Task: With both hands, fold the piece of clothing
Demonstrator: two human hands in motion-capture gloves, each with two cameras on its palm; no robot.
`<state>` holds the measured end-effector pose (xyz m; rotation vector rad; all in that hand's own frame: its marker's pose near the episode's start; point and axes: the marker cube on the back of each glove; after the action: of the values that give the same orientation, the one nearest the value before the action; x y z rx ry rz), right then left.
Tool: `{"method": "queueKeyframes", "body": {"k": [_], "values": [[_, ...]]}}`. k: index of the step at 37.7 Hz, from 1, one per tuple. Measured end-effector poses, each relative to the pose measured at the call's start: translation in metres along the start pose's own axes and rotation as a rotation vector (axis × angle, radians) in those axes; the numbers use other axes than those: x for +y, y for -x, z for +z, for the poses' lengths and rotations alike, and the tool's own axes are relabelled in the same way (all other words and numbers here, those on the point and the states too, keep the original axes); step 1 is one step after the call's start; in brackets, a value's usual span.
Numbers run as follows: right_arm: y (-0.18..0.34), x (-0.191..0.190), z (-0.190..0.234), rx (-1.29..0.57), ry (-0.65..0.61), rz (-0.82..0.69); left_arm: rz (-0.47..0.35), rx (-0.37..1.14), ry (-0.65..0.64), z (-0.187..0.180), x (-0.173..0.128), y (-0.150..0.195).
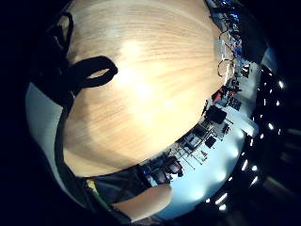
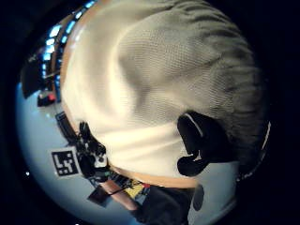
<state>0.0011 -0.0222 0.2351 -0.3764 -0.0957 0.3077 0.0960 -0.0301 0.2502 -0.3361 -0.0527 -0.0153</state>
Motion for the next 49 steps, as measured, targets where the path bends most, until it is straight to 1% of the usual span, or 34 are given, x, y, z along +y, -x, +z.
{"method": "queueKeyframes", "body": {"k": [4, 8, 14, 19, 21, 25, 29, 30, 32, 36, 40, 42, 46, 49], "values": [[0.0, 0.002, 0.001, -0.021, 0.025, -0.001, 0.01, 0.019, -0.003, 0.003, 0.001, 0.0], [-0.002, 0.003, 0.004, -0.054, 0.051, 0.043, 0.003, 0.018, 0.003, 0.005, 0.002, 0.0], [-0.006, 0.0, 0.009, -0.15, 0.067, 0.038, -0.001, 0.012, -0.014, 0.003, 0.0, -0.001], [-0.006, -0.002, 0.01, -0.194, 0.019, -0.064, 0.004, 0.019, -0.03, 0.002, -0.001, -0.001], [-0.006, -0.002, 0.01, -0.198, 0.019, -0.06, 0.005, 0.019, -0.046, 0.001, -0.002, -0.001], [-0.006, -0.009, 0.004, -0.221, -0.006, -0.017, -0.027, 0.011, -0.049, 0.001, -0.003, 0.001], [-0.003, 0.005, -0.007, -0.269, 0.112, -0.024, 0.009, 0.0, -0.018, 0.001, 0.002, -0.001], [-0.002, 0.008, -0.012, -0.28, 0.114, -0.028, 0.013, -0.003, -0.013, 0.001, 0.003, -0.002], [0.003, 0.011, -0.025, -0.293, 0.052, -0.05, 0.002, -0.006, -0.014, 0.0, 0.002, -0.002], [0.022, 0.014, -0.062, -0.281, -0.145, -0.084, -0.012, -0.007, 0.001, 0.0, 0.003, -0.002], [0.051, -0.012, -0.087, -0.222, -0.265, -0.147, -0.015, 0.0, 0.0, 0.0, 0.003, -0.002], [0.072, -0.018, -0.101, -0.179, -0.321, -0.186, -0.015, 0.005, -0.007, 0.0, 0.002, -0.002], [0.109, -0.001, -0.121, -0.075, -0.356, -0.231, -0.055, 0.0, -0.037, -0.001, 0.0, 0.001], [0.125, 0.012, -0.128, -0.01, -0.356, -0.224, -0.049, 0.005, -0.043, -0.001, -0.001, 0.002]]}}
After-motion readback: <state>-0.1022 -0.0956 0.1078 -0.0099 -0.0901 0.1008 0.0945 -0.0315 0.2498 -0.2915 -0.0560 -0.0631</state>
